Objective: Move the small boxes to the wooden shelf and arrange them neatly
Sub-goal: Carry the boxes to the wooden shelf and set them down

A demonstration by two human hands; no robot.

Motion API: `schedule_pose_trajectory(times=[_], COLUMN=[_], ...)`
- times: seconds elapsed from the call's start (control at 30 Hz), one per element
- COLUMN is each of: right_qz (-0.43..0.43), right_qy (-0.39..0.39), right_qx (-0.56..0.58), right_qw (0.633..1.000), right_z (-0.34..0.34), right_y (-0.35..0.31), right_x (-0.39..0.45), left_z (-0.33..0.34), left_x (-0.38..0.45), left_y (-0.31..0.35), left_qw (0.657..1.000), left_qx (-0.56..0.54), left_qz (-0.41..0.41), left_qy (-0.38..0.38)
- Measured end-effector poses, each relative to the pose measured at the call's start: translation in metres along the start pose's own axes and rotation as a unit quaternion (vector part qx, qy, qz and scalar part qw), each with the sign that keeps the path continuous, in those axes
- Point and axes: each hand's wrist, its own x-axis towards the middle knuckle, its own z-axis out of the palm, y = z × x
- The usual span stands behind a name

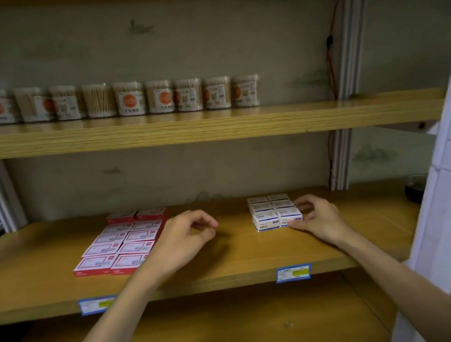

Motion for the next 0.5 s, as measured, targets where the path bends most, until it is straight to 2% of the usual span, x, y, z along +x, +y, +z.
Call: schedule_pose_trajectory(times=[0.13,0.27,0.37,0.5], right_qz=[-0.012,-0.070,-0.139,-0.202], right_qy=[-0.015,0.003,-0.018,-0.034], right_qx=[-0.039,-0.134,-0.119,-0.084], right_qw=[0.999,0.988,0.983,0.975], right_z=[-0.005,-0.003,0.011,0.042], right_y=[-0.003,-0.017,-0.042,-0.087], right_x=[-0.004,-0.016,-0.030,-0.048], left_z=[0.003,-0.003,-0.014,-0.035], left_x=[-0.011,-0.017,-0.025,-0.044], left_y=[0.001,-0.003,-0.007,-0.014], left_qw=[1.000,0.998,0.987,0.968], left_qx=[0.003,0.055,0.148,0.242], left_qz=[0.001,0.005,-0.001,-0.016], left_qy=[-0.016,0.019,0.060,0.066])
